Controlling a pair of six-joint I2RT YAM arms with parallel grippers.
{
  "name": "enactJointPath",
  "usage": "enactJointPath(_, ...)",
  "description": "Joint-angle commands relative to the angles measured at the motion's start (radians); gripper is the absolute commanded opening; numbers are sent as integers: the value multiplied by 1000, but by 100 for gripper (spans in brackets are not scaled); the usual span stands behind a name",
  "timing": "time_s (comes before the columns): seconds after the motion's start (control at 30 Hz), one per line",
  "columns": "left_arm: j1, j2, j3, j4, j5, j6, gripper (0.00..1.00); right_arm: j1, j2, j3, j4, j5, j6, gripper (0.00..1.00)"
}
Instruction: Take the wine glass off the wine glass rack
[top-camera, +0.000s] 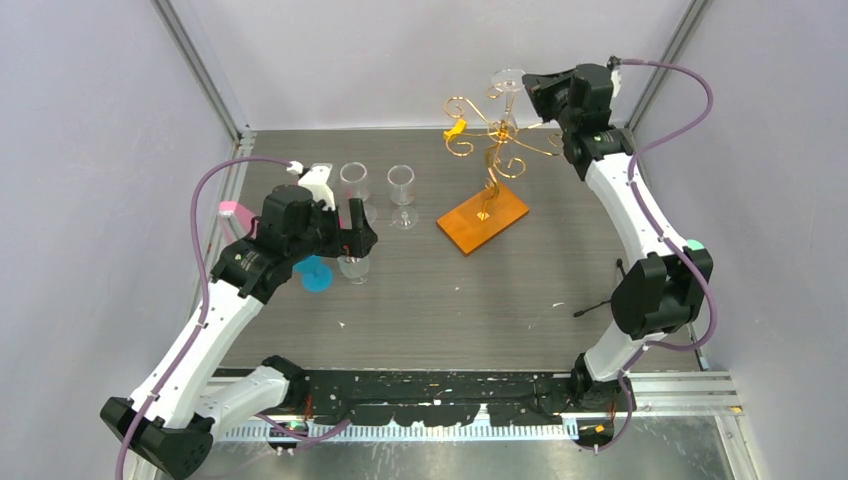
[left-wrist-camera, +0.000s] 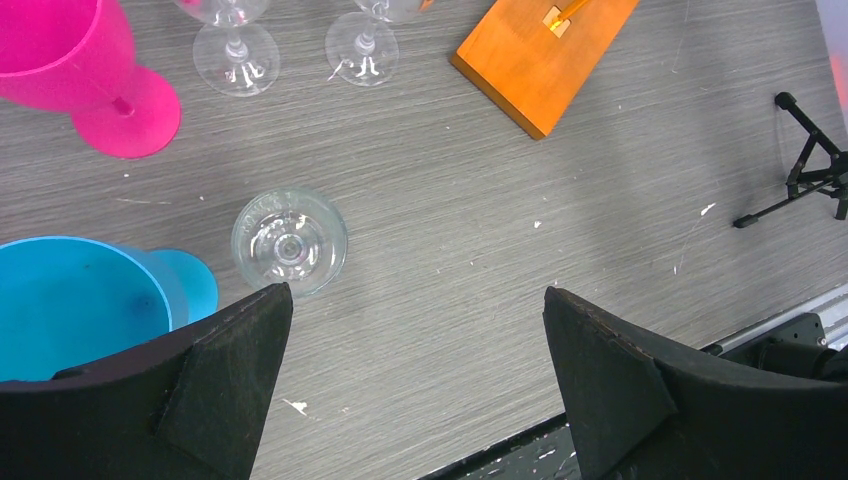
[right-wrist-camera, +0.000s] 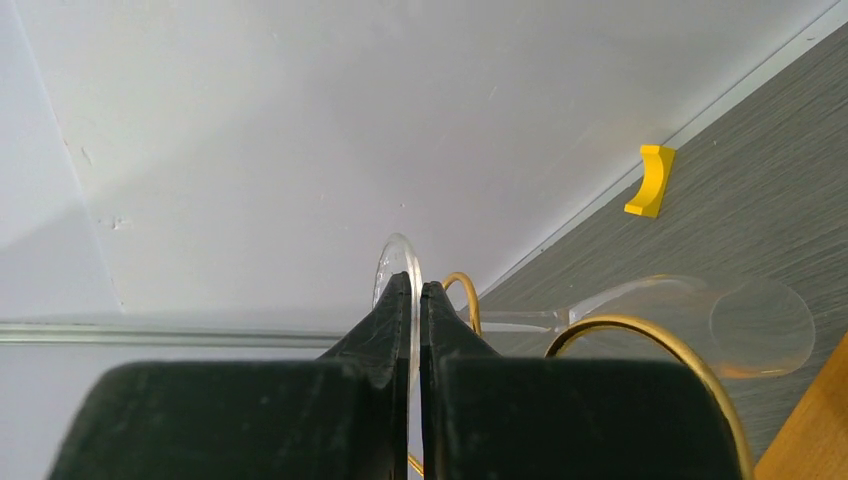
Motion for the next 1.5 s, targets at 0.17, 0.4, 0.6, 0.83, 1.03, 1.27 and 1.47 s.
enactJointPath(0.17, -2, -14, -4, 33, -1, -2, 100, 0, -111, -16, 49, 6, 37, 1)
enactJointPath(0.4, -2, -11, -3, 37, 2, -2, 100, 6, -130, -39, 62, -63, 88, 0)
enactJointPath(0.6, -2, -10, -2, 39, 0, -2, 100, 22, -124, -44, 86, -114, 120, 0)
enactJointPath(0.83, -2, -11, 0, 39, -4, 2, 100, 47, -84, -15, 131, -127, 120, 0)
enactJointPath(1.03, -2, -13, 3, 34, -15, 8, 99, 72, -46, 18, 157, -133, 124, 0)
enactJointPath(1.27, -2, -20, 4, 32, -21, 8, 99, 94, 19, 87, 227, -156, 106, 0)
enactJointPath(1.47, -2, -28, 8, 29, -30, 7, 99, 110, 75, 129, 315, -206, 111, 0)
